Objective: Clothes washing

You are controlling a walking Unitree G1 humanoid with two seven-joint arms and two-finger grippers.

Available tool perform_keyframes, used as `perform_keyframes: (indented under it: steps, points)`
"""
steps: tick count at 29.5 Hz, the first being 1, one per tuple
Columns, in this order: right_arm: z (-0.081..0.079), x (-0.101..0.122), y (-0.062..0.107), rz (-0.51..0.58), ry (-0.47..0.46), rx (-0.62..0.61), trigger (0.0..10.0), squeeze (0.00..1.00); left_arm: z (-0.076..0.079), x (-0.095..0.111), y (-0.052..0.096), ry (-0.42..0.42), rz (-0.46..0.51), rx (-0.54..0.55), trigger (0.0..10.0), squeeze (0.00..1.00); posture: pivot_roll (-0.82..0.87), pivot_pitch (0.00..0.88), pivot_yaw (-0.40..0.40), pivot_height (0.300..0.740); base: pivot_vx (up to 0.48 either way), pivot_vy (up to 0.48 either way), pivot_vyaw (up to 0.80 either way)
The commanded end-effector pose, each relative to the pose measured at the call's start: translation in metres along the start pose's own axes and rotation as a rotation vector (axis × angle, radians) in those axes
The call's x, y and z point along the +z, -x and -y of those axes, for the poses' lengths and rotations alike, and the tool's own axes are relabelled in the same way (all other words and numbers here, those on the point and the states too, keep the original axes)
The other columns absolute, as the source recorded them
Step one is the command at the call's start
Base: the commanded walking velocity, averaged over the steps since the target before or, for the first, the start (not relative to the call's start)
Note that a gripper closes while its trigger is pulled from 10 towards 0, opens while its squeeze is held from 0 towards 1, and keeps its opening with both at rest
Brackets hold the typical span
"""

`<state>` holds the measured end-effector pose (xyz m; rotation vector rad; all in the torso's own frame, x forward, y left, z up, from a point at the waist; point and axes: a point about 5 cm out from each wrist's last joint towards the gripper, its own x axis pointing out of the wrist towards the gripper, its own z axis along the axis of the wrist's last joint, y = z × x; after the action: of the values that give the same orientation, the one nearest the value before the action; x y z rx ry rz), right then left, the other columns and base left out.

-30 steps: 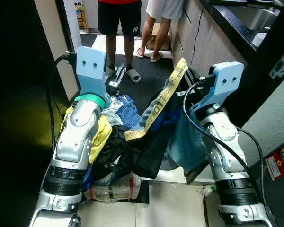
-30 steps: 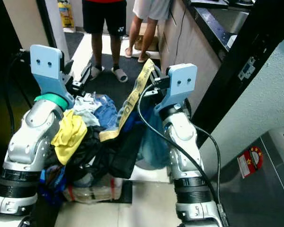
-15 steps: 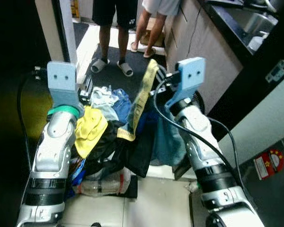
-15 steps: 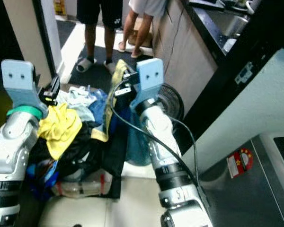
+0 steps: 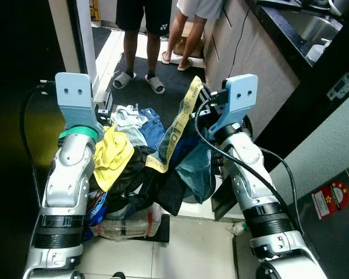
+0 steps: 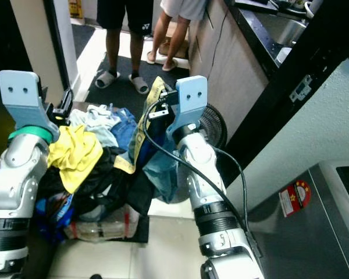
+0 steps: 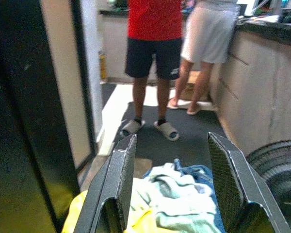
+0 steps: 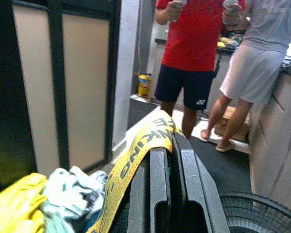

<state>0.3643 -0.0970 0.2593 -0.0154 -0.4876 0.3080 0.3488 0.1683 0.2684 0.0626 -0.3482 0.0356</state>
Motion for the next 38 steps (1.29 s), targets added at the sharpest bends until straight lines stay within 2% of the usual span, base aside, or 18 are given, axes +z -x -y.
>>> perform_keyframes:
  steps: [1, 26, 31, 38]
  points:
    - [0.0033, -0.0005, 0.0037, 0.009, 0.020, -0.019, 10.0, 0.00, 0.0042, -0.0025, -0.0010, 0.002, -0.005, -0.017, 10.0, 0.00, 0.10, 0.128, -0.066, 0.740, 0.000, 0.000, 0.79]
    - [0.0039, -0.0011, 0.0057, 0.017, 0.027, -0.025, 10.0, 0.00, 0.0058, -0.0054, -0.0045, 0.004, -0.010, -0.034, 10.0, 0.00, 0.10, 0.121, -0.058, 0.740, 0.000, 0.000, 0.79]
    - [0.0012, -0.0038, 0.0063, -0.001, 0.011, -0.008, 10.0, 0.00, 0.0072, -0.0079, -0.0059, 0.013, -0.017, -0.037, 10.0, 0.00, 0.10, 0.114, -0.052, 0.740, 0.000, 0.000, 0.00]
    - [0.0031, -0.0047, 0.0070, -0.007, 0.006, -0.020, 10.0, 0.00, 0.0095, -0.0079, -0.0066, 0.014, -0.016, -0.046, 10.0, 0.00, 0.09, 0.112, -0.049, 0.740, 0.000, 0.000, -0.80]
